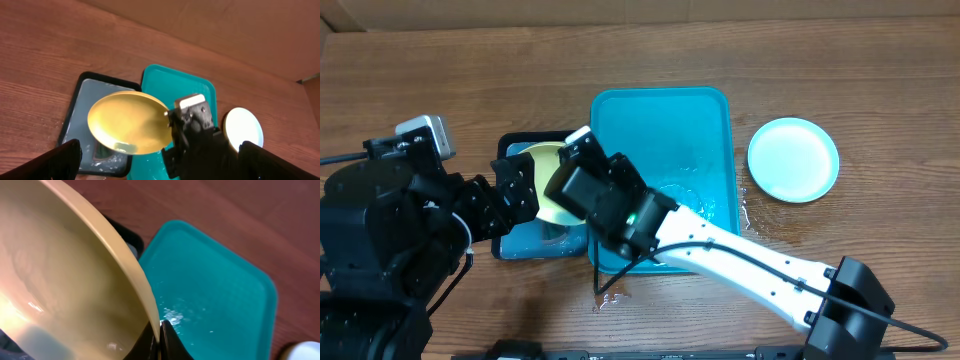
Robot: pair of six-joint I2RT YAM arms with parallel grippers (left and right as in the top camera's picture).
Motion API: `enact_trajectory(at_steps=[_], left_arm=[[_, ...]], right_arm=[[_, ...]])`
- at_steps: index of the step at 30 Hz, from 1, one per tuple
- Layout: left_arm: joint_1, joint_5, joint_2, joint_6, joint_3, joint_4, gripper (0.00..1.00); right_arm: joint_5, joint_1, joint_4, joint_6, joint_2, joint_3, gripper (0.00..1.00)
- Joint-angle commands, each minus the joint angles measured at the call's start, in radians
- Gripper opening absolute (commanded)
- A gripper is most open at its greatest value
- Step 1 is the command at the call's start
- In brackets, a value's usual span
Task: Clean dirty plates on tray and stack at the side
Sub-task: 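Lift the yellow plate with the right gripper and tilt it over the basin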
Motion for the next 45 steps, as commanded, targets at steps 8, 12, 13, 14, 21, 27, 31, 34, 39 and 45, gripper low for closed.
enact_trajectory(at_steps=[8,12,13,14,21,27,31,34,39,45], left_arm=[[0.006,-0.004,0.033,0.004,0.013,-0.003,1.0],[0.006,-0.004,0.047,0.004,0.013,-0.003,1.0],[0.006,-0.004,0.052,0.004,0.013,-0.003,1.0],[0.006,-0.004,0.055,0.004,0.013,-0.004,1.0],[0.006,-0.004,0.084,0.004,0.013,-0.005,1.0],[0.006,0.043,0.105,-0.035,0.013,-0.005,1.0],[0.006,0.115,0.11,-0.176,0.013,-0.001,1.0],[0.006,0.143,0.11,-0.33,0.013,-0.001,1.0],[0.006,0.187,0.11,-0.336,0.013,-0.005,1.0],[0.006,-0.088,0.104,-0.154,0.014,-0.018,1.0]], right_arm=[[0.367,0.099,0.014,0.0,-0.062,0.011,0.04],[0.367,0.102,0.014,-0.004,-0.084,0.011,0.04],[0.367,0.102,0.014,-0.008,-0.089,0.011,0.04],[0.368,0.102,0.014,-0.008,-0.093,0.011,0.04],[0.367,0.102,0.03,-0.034,-0.1,0.011,0.04],[0.367,0.102,0.064,-0.06,-0.1,0.011,0.04],[0.367,0.102,0.066,-0.06,-0.1,0.011,0.04],[0.367,0.102,0.066,-0.06,-0.1,0.011,0.04],[0.367,0.102,0.066,-0.06,-0.1,0.011,0.04],[0.307,0.103,0.058,-0.06,-0.1,0.011,0.04]])
